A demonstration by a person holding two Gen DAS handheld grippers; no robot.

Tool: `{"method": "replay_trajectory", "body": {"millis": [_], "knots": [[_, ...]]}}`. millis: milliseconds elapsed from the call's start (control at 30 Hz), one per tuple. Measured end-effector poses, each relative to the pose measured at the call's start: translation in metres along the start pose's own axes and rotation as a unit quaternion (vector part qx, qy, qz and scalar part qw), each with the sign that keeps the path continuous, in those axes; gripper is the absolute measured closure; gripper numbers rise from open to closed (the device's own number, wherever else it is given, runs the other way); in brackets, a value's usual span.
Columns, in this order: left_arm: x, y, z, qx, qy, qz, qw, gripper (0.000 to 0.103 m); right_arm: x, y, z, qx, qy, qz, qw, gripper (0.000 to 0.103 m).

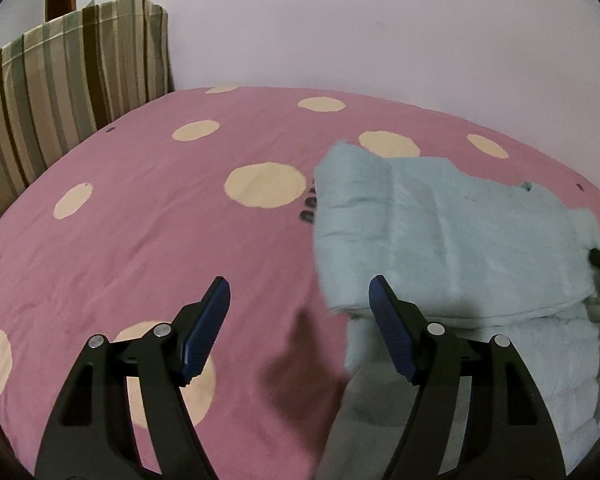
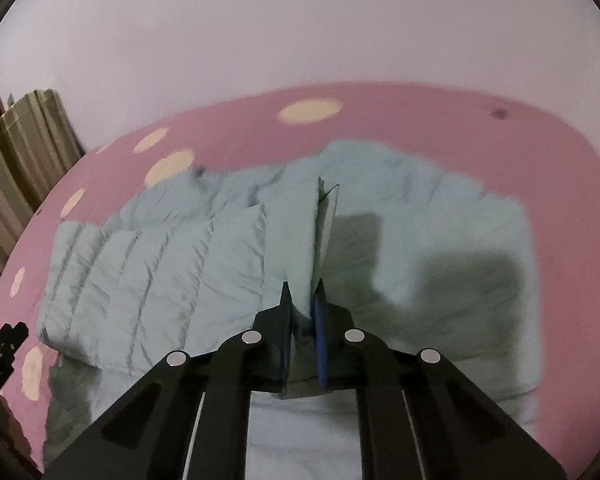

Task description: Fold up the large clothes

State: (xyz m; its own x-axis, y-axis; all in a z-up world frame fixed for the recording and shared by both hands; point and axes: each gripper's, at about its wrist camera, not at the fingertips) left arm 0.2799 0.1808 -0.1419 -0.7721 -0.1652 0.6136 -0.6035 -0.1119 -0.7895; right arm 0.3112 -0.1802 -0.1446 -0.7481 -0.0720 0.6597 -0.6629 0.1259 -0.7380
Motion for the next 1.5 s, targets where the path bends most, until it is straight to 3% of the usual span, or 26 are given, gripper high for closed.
{"method": "replay_trajectory", "body": {"millis": [200, 500, 600, 700, 733, 767, 900, 1067, 1267, 1500], "knots": [[-0.029, -0.01, 0.033, -0.017, 0.017, -0.015, 0.9996, 0.03, -0.006, -0.008, 0.065, -0.014, 0.051, -0.006, 0.999, 0.094], [-0.077, 0.001, 0.065, -0.048, 0.003, -0.06, 0.9971, 0.03, -0.04, 0.019, 0.102, -0.035, 0.061, -0.051, 0.996, 0.094], [-0.079, 0.003, 0.066, -0.052, 0.001, -0.064, 0.9966, 0.03, -0.039, 0.019, 0.105, -0.039, 0.056, -0.051, 0.996, 0.086], [-0.065, -0.005, 0.063, -0.044, 0.01, -0.058, 0.9973, 0.03, -0.024, 0.013, 0.111, -0.057, 0.049, -0.048, 0.996, 0.061], [-0.06, -0.008, 0.063, -0.041, 0.012, -0.051, 0.9977, 0.03, -0.015, 0.01, 0.111, -0.062, 0.05, -0.035, 0.996, 0.052], [-0.054, -0.014, 0.064, -0.04, 0.016, -0.041, 0.9983, 0.03, -0.001, 0.004, 0.109, -0.064, 0.057, -0.01, 0.996, 0.049], [-0.054, -0.035, 0.084, -0.047, 0.029, -0.024, 0.9982, 0.03, 0.014, -0.02, 0.09, -0.049, 0.047, 0.029, 0.997, 0.049], [-0.084, -0.039, 0.113, -0.051, 0.025, -0.034, 0.9978, 0.03, -0.035, -0.029, 0.06, -0.013, 0.033, 0.007, 0.999, 0.049], [-0.125, -0.022, 0.129, -0.071, 0.003, -0.07, 0.995, 0.028, -0.092, -0.005, 0.053, 0.014, 0.052, -0.049, 0.997, 0.048], [-0.133, -0.016, 0.127, -0.067, 0.009, -0.076, 0.9948, 0.027, -0.097, 0.008, 0.049, 0.026, 0.057, -0.034, 0.997, 0.048]]}}
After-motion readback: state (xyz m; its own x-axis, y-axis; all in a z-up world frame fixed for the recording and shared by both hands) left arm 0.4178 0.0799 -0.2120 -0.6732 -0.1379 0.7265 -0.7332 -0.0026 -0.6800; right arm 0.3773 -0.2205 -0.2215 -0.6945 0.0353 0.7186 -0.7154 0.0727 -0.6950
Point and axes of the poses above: each gripper's, at about its wrist camera, not at the fingertips, and x roughly against the way its jaws point, z to its right, y to its underside, and after that the axes turned 6 degrees about z, right-handed
